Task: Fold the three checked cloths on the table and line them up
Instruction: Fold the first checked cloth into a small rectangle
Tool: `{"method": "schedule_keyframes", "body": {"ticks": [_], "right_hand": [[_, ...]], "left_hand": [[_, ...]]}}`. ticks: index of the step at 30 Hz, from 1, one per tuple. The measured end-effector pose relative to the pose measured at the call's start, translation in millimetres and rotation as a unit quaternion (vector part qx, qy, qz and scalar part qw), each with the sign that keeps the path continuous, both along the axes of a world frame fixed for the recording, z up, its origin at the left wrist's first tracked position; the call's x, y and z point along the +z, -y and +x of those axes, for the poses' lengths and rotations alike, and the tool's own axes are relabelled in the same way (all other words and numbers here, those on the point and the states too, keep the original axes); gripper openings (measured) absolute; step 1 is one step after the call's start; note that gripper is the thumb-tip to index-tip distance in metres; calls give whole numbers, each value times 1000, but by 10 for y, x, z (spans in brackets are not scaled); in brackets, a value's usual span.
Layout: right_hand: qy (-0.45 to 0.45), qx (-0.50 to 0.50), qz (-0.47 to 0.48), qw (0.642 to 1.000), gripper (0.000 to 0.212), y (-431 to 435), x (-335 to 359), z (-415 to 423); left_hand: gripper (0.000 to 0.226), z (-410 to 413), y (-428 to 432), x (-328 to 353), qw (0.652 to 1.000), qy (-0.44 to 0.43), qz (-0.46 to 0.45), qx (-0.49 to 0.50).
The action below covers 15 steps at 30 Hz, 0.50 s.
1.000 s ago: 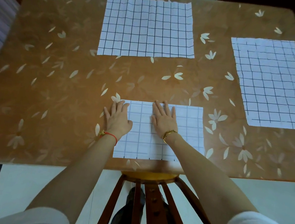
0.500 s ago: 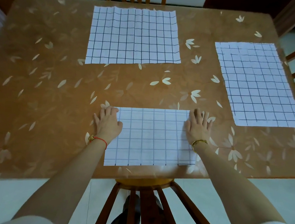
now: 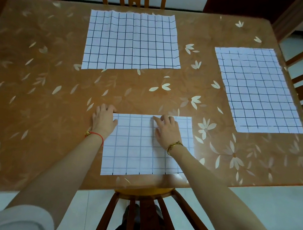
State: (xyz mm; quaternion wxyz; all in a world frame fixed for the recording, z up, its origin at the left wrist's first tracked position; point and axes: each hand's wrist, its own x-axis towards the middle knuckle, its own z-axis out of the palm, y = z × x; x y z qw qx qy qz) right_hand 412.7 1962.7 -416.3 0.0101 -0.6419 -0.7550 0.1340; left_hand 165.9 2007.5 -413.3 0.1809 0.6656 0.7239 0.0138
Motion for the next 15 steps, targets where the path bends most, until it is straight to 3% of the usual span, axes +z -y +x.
{"method": "schedule_keyframes", "body": {"ticks": [11,15], "right_hand": [[17,-11,-57,998,57,-2,-57,-129],[19,-7,-70,997,61,-13,-38,-113]], "left_hand": [[23,-67,-223,81,994,-12,-110,-2],[18,-125,-237,104,991,45,-124,4]]}}
